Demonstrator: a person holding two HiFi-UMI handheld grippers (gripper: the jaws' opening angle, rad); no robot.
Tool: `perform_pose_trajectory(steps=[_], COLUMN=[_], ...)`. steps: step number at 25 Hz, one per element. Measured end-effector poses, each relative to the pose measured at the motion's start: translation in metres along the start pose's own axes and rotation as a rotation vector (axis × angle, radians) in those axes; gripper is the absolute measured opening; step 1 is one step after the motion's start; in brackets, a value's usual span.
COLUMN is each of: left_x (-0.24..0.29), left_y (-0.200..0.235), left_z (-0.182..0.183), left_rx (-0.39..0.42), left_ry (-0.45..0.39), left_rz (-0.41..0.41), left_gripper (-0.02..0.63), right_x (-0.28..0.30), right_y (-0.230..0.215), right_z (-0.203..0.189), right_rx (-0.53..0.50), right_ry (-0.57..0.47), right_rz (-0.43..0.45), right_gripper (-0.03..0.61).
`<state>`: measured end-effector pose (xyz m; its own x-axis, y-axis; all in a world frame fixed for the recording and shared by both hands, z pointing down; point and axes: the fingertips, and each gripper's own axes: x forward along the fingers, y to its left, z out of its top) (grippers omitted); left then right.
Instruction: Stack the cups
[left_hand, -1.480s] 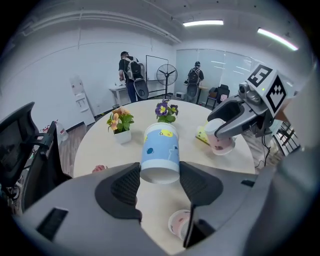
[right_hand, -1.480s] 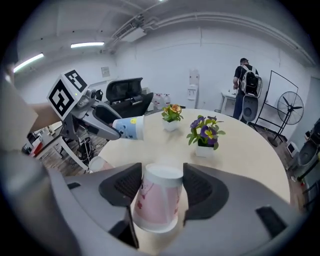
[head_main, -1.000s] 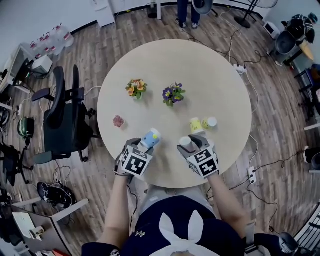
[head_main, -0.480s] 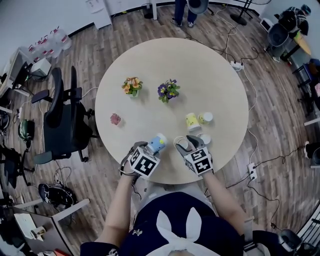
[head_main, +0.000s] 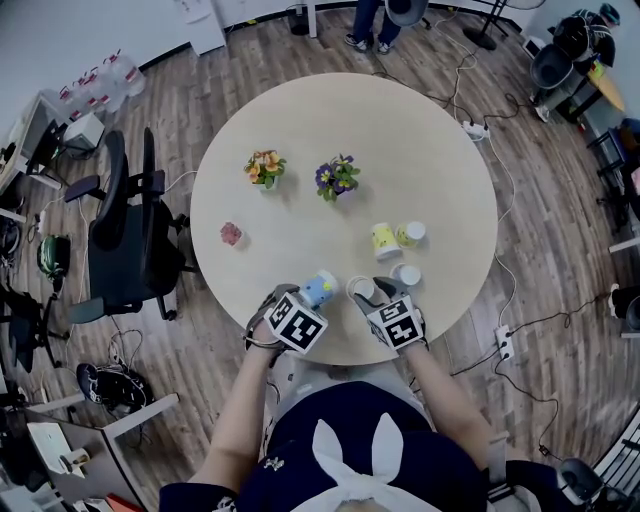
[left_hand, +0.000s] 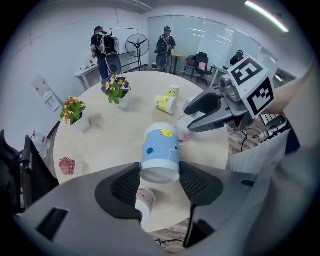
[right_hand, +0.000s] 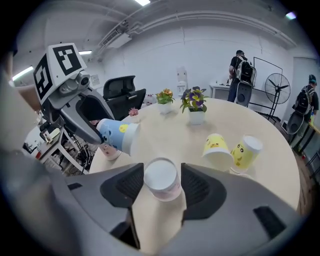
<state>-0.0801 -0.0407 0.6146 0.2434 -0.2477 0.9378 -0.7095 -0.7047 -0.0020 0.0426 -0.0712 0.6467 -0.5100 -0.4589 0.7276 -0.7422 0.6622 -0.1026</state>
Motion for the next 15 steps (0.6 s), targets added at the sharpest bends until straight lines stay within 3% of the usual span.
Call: perform_pose_trajectory(steps=[9,15], left_x=[0.023,0.039], left_y=[-0.011,-0.021], left_z=[-0.007,-0.015], left_rx=[0.155,0.197], left_ry=[0.120,0.187], left_rz=[0.024,0.021], left_gripper=[0.259,0.261], right_x=[-0.014,-0.018], right_y=[0.004,0.004], right_z=[0.008,0.008], right_rx=[0.012,0.015], right_ry=[-0.030,-0.039], right_rz=[0.012,0.024], right_gripper=[0.236,0.236])
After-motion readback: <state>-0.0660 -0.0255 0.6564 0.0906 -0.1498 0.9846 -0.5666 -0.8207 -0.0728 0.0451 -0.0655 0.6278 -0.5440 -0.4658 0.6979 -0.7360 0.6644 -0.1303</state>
